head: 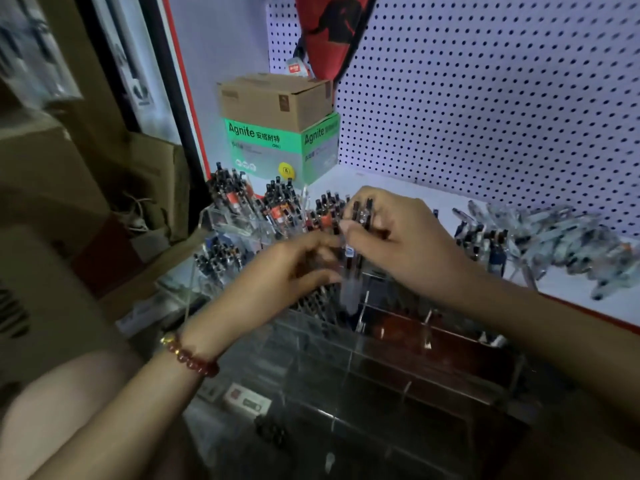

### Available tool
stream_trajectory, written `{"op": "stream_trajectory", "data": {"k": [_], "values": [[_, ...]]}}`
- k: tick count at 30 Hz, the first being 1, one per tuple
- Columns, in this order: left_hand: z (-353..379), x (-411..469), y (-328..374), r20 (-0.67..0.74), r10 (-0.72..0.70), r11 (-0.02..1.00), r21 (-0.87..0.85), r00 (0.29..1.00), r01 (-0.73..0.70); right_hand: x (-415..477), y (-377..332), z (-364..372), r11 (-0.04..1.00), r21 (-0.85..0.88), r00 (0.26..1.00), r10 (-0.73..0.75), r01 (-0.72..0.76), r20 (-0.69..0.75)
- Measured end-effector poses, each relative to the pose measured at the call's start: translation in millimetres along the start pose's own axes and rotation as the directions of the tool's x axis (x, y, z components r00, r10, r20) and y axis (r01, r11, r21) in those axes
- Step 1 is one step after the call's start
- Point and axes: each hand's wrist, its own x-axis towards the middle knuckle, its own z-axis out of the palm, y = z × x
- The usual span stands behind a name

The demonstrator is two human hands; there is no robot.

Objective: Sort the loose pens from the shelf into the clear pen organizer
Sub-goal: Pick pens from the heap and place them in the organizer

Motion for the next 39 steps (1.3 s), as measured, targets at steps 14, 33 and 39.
{"op": "stream_trajectory", "data": {"k": [14, 33, 39], "values": [[7, -12, -24, 0.101, -0.103, 0.87, 0.491, 0.99, 0.041, -12, 29, 47, 0.93, -0.365, 0.968, 0.124, -0.037, 0.218], [28, -24, -25, 0.02, -0.088, 0.905, 0.418, 0.996, 0.072, -32, 37, 59, 0.923, -0.377, 0.986, 0.122, -0.071, 0.112], [31, -24, -24, -0.017, -0.075, 0.892, 0.446, 0.997, 0.075, -35, 38, 58, 0.937, -0.339, 0.986, 0.126, -0.081, 0.112]]}}
